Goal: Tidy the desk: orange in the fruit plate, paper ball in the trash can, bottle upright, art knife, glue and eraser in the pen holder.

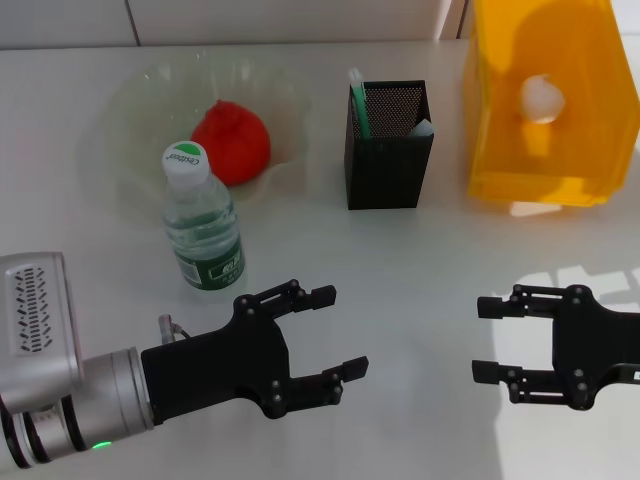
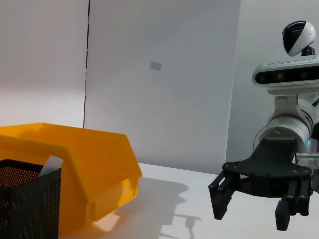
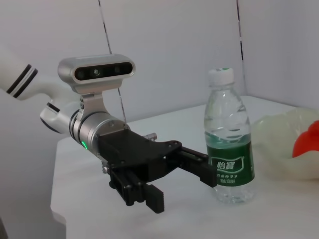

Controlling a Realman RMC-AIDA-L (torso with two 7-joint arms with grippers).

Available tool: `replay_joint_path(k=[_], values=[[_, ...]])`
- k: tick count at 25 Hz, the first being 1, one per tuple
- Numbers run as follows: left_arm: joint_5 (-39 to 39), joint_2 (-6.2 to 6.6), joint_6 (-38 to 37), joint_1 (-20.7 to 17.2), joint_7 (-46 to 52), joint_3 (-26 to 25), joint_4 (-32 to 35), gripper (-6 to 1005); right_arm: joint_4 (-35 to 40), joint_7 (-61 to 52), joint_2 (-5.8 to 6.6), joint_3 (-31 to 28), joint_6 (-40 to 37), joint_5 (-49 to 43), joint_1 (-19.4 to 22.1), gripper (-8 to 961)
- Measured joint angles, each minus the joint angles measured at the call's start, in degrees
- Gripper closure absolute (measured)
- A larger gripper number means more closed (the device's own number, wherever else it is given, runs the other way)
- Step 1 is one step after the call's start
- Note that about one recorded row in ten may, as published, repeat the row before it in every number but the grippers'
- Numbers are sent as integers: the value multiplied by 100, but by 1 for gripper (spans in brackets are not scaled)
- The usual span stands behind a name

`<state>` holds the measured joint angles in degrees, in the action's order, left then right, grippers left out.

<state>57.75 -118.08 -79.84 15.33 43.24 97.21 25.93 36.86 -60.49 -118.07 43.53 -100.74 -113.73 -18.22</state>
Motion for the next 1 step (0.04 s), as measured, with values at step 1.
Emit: replay_joint_path(k=[1], values=[[0,3,-2,-3,0,0,0,199,9,-3,-1,1,-7,-1,2,266]])
